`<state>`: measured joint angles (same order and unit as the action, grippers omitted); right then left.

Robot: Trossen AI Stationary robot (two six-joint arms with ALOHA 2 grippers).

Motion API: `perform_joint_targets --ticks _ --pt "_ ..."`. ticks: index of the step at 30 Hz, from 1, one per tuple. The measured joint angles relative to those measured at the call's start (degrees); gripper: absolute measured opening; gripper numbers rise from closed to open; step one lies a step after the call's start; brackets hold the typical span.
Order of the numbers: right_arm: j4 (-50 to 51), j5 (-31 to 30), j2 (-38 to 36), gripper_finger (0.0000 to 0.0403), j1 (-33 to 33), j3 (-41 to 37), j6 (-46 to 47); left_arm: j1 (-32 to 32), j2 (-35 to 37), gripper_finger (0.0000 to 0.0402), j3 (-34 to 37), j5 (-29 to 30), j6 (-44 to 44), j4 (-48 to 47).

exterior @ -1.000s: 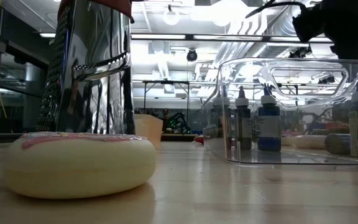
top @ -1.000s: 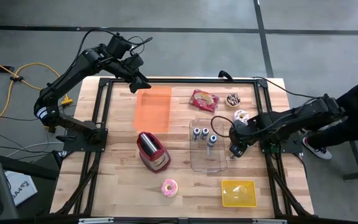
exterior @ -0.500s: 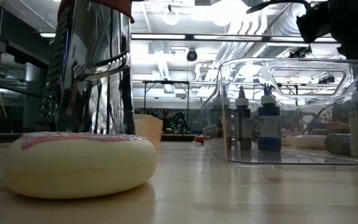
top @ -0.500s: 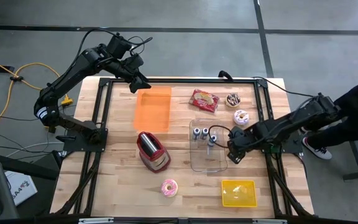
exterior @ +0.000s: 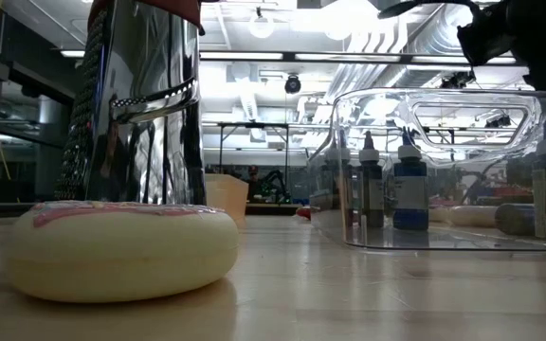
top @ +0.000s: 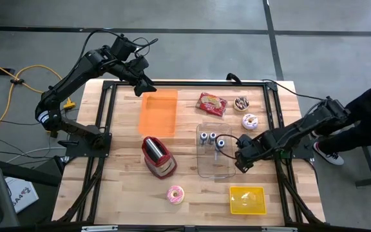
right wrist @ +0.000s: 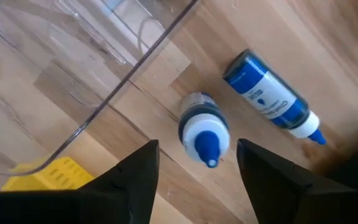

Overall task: Pick & Place Food Item
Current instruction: Put the bottom blue food coloring bottle into the transparent bin

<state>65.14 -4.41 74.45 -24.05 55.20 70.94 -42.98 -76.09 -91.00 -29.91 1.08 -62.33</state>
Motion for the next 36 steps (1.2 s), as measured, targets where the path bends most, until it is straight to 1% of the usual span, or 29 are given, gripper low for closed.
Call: perform_joint_targets --ticks 9,16,28,32,36 --pt "-1.17 0.08 2.75 0.0203 0.04 0.00 0.70 0.00 0.00 0.0234 0.00 0.00 0.00 0.00" --pt "-1.35 0.50 2.82 0.0203 0.02 0.00 4.00 0.00 0.00 0.0234 0.00 0.00 0.00 -0.02" --pt "0.14 1.54 2.82 0.0203 0.04 0.00 6.99 0.00 0.00 0.0234 0.00 0.00 0.00 -0.02" --pt "0.60 1.50 2.82 0.0203 0.04 -0.09 7.10 0.00 0.00 0.0234 0.00 0.00 -0.01 0.00" --pt "-1.04 1.73 2.82 0.0203 0.11 -1.65 7.10 0.00 0.00 0.0234 0.00 0.00 0.00 -0.01"
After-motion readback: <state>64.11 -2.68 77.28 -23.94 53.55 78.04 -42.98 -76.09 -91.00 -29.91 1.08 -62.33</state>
